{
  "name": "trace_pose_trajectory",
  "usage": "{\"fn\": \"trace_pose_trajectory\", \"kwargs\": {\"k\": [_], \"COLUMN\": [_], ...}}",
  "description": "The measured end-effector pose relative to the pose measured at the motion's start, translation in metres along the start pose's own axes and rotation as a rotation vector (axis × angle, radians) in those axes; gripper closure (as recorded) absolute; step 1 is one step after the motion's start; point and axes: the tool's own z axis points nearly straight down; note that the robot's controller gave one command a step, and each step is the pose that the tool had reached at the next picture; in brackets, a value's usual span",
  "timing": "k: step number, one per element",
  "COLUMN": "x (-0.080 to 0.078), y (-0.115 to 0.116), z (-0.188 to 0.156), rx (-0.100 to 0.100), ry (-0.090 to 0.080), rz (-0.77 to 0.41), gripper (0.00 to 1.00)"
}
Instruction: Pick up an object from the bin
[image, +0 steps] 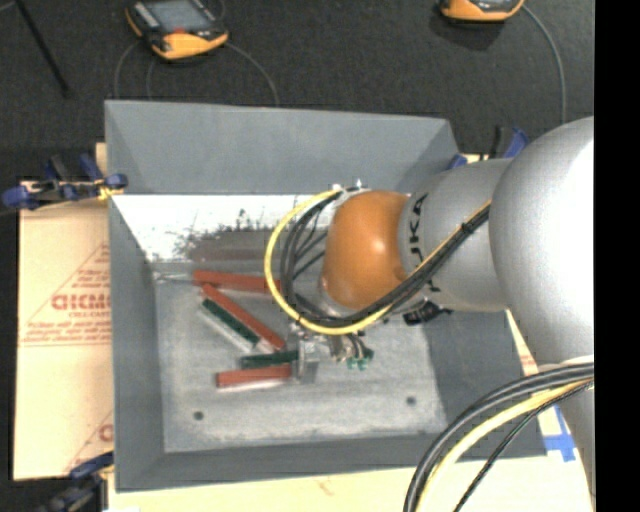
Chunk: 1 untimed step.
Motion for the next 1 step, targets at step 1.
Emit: {"fn": "trace_pose_trajectory", "kwargs": {"k": [1], "x": [-0.0304], "y": [-0.0261], "z": [-0.2004], "rx": [-0.001], "ry": [0.004], "rz": [0.061], "gripper": [1.00]}}
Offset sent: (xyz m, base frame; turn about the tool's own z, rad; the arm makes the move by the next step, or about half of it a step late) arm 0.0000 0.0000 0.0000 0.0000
